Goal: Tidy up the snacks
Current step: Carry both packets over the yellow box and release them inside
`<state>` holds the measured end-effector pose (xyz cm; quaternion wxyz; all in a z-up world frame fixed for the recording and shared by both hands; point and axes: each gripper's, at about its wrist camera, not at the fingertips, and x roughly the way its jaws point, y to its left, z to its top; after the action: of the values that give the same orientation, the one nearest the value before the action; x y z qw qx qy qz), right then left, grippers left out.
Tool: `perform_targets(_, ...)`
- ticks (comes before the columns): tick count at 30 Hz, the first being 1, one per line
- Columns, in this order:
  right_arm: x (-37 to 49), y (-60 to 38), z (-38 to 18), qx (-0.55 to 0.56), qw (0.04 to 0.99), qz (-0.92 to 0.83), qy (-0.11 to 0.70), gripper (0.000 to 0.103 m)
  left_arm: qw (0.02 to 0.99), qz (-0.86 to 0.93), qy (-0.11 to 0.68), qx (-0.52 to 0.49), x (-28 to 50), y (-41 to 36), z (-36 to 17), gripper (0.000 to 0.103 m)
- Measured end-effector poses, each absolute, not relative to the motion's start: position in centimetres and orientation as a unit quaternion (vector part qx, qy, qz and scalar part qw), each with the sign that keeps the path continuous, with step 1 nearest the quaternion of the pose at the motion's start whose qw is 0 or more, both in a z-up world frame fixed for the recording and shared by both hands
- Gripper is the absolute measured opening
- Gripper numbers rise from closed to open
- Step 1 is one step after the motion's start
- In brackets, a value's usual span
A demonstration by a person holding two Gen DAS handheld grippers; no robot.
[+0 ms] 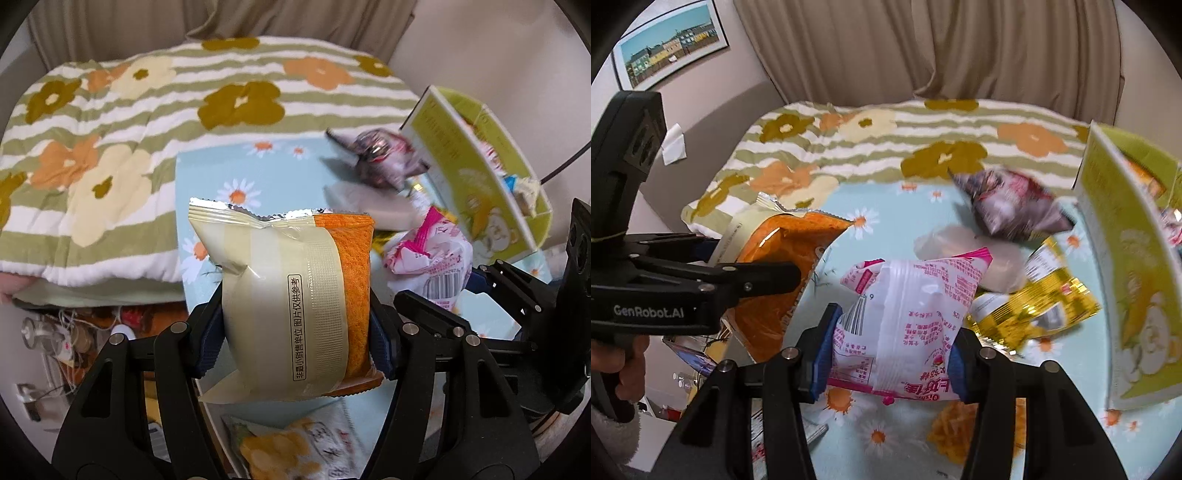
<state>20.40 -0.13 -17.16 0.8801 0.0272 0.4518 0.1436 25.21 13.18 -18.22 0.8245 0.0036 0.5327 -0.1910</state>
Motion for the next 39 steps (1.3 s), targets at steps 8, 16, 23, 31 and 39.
perform_targets(8,18.8,-4.5,-11.0,0.036,0.905,0.134,0.402,0.047,0.85,-0.205,0.486,0.005,23.6,9.7,-12.4,0.061)
perform_targets(16,17.8,-12.6,-6.6,0.036,0.92,0.139,0.364,0.047,0.875,-0.198,0.441,0.003,22.5,2.4,-7.9,0.062)
perform_targets(23,17.7,-22.2,-4.5,0.02,0.925,0.139,0.353,0.047,0.881,-0.204,0.427,-0.017,22.4,-7.4,-6.8,0.061)
perform_targets(31,18.3,-31.2,-4.8,0.022,0.921,0.135,0.366,0.047,0.871,-0.21,0.442,-0.03,22.6,-17.4,-9.1,0.062)
perform_targets(39,19.7,-35.6,-6.3,0.055,0.913,0.131,0.381,0.047,0.852,-0.201,0.483,-0.02,23.9,-22.9,-12.9,0.062)
